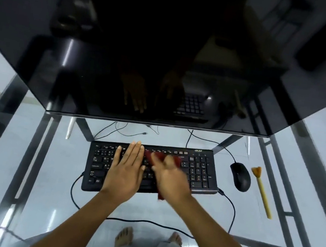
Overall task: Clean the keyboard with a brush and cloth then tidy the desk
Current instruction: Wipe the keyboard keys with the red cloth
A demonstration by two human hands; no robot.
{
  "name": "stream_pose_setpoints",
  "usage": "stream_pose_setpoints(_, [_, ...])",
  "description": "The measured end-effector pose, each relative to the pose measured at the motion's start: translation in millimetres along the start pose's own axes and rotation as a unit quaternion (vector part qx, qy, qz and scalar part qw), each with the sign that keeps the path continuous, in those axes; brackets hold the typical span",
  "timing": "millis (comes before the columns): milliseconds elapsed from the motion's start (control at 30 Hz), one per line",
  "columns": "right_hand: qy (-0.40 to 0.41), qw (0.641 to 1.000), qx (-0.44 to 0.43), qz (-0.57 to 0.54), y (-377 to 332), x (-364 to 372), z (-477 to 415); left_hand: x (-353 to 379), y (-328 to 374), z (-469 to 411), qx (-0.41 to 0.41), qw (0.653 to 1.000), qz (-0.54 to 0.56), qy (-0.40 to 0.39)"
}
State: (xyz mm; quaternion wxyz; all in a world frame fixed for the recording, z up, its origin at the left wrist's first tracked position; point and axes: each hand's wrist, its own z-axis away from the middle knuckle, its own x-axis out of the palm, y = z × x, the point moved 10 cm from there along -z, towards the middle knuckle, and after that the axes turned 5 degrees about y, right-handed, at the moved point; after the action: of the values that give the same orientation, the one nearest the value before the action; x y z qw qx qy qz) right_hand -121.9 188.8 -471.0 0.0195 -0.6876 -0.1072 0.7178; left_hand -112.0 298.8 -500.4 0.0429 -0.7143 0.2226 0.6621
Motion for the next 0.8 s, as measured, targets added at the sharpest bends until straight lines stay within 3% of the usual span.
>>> stream_pose_setpoints(100, [-0.014, 0.999, -0.042, 0.008, 10.3, 3.0, 6.9, -1.1, 1.6, -0.3, 0.015, 1.0, -0.003, 0.001])
stream_pose_setpoints(200, [0.056, 0.995, 0.085, -0.003, 67.2, -24.0, -6.4, -1.1, 0.9, -2.9, 0.009, 1.0, -0.008, 0.0])
stream_pose_setpoints(267, [0.064, 0.992, 0.11, -0.008, 66.9, -21.3, -6.1, -0.6, 3.5, -3.2, 0.009, 1.0, -0.014, -0.006])
stream_pose_setpoints(367, [0.014, 0.999, -0.038, -0.016, 6.2, 7.7, 11.4, -1.3, 2.5, 0.4, 0.006, 1.0, -0.008, -0.004])
stream_pose_setpoints(433, [0.005, 0.998, -0.057, -0.003, 15.4, 6.9, 12.0, -2.8, 2.3, 0.2, 0.012, 1.0, -0.007, -0.001])
stream_pose_setpoints(600, [0.048, 0.981, 0.185, -0.013, 119.7, -26.3, 0.9, 0.2, 2.2, -1.4, 0.01, 1.0, -0.019, -0.01])
stream_pose_setpoints(667, [0.042, 0.988, 0.146, -0.019, 98.9, -26.5, 2.9, 1.6, 3.5, -1.0, 0.007, 1.0, -0.019, -0.013])
stream_pose_setpoints(733, [0.013, 0.998, 0.044, -0.045, 58.4, -16.9, 11.7, 1.6, 6.0, -2.0, 0.006, 1.0, -0.022, -0.013])
stream_pose_setpoints(800, [0.013, 0.995, 0.042, -0.084, 63.4, -15.6, 13.7, 0.8, 11.8, -4.7, 0.014, 1.0, -0.023, -0.013])
